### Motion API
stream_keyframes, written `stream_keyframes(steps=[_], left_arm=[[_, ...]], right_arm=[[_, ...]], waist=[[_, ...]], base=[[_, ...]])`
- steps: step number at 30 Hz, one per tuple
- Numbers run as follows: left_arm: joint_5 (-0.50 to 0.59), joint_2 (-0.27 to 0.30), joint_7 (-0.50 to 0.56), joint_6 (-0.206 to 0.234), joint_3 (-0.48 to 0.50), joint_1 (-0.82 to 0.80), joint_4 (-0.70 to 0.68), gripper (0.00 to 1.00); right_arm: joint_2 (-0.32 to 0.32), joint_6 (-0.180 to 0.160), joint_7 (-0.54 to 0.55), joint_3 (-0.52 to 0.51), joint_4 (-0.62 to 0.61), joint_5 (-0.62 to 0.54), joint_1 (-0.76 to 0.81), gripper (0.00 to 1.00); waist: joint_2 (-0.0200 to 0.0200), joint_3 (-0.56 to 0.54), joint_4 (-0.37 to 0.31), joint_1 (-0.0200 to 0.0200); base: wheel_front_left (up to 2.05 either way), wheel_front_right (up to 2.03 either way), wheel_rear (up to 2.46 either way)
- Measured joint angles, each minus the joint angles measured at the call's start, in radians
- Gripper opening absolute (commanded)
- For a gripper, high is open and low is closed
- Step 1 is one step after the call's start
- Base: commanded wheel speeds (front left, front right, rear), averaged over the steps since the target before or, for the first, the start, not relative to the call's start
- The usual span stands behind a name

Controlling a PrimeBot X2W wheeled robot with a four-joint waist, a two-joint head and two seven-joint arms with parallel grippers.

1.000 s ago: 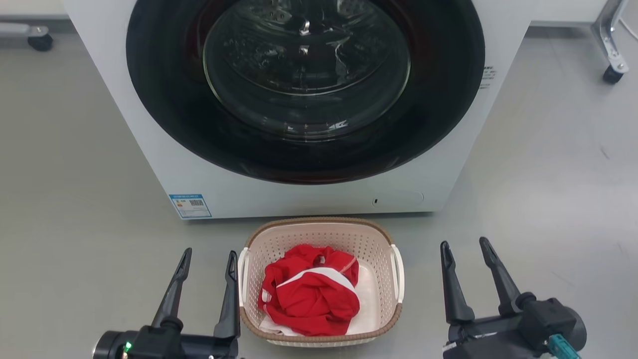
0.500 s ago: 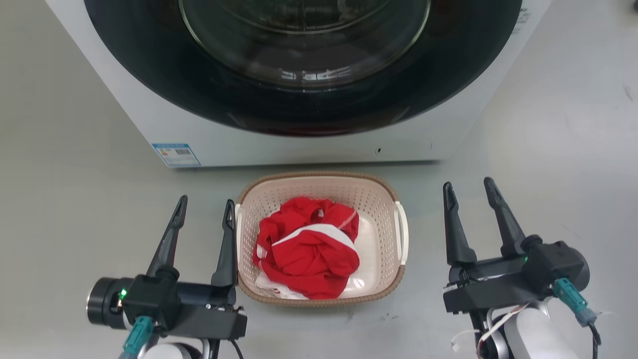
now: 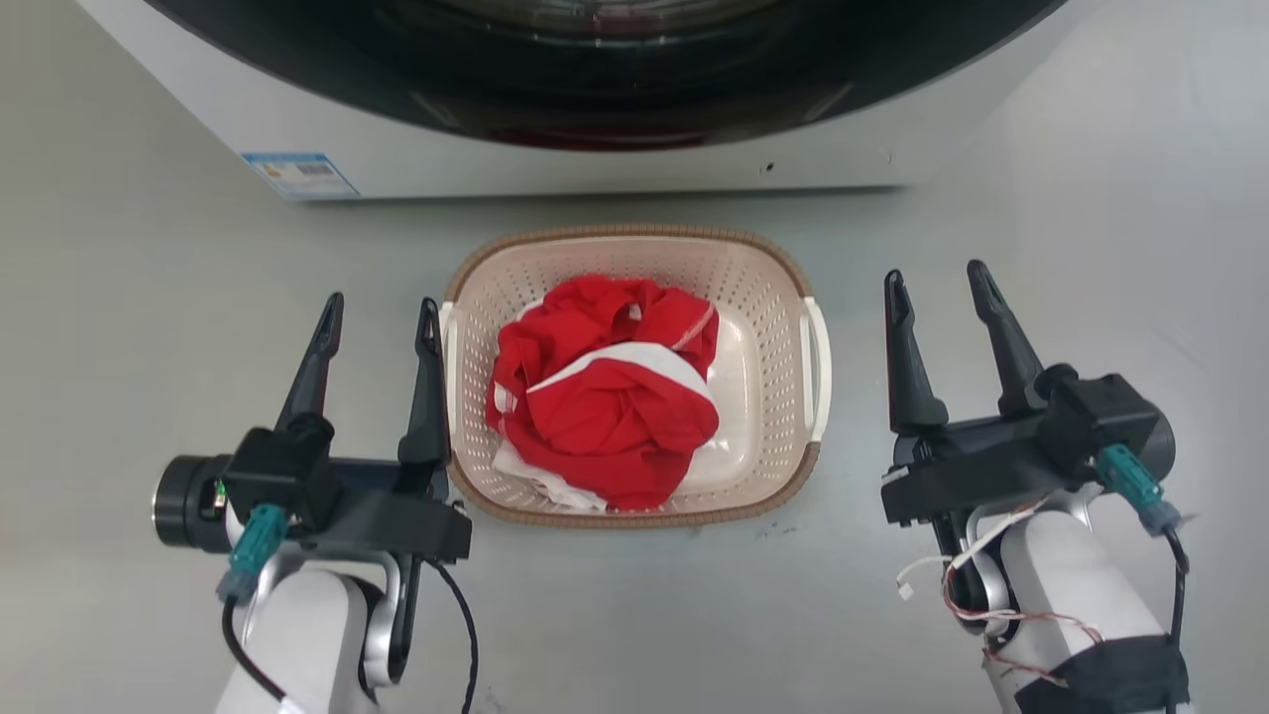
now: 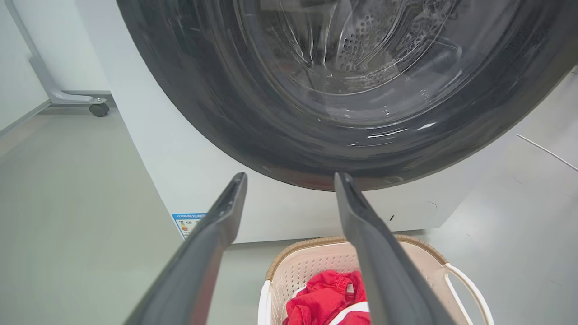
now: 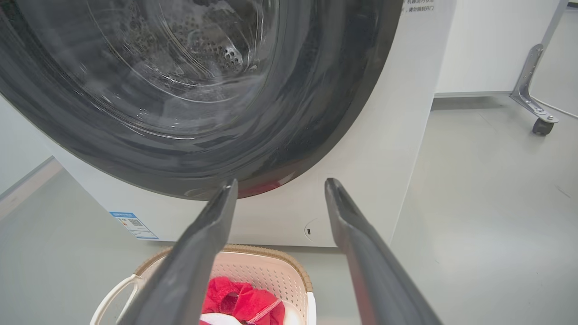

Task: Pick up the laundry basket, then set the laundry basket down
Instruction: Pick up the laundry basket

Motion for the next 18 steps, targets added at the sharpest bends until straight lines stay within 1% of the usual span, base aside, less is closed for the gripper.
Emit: stream_keyframes(steps=[11,18], left_arm=[[-0.003,-0.006,0.0,-0.009,0.012,-0.142,0.132,1.0],[-0.028,-0.01,0.0,-0.018,0.023,-0.231,0.22,1.0]], right_arm=[[-0.002,0.008,0.0,-0.016,0.114,0.0,-0.146,1.0],[-0.003,0.008,0.0,-0.023,0.186,0.0,-0.224,1.0]], waist=[[0.0,0.163,0.005,-0.0001],[0.0,0.263,0.01,0.0]], base=[[0.0,0.0,0.0],[0.0,0.0,0.0]])
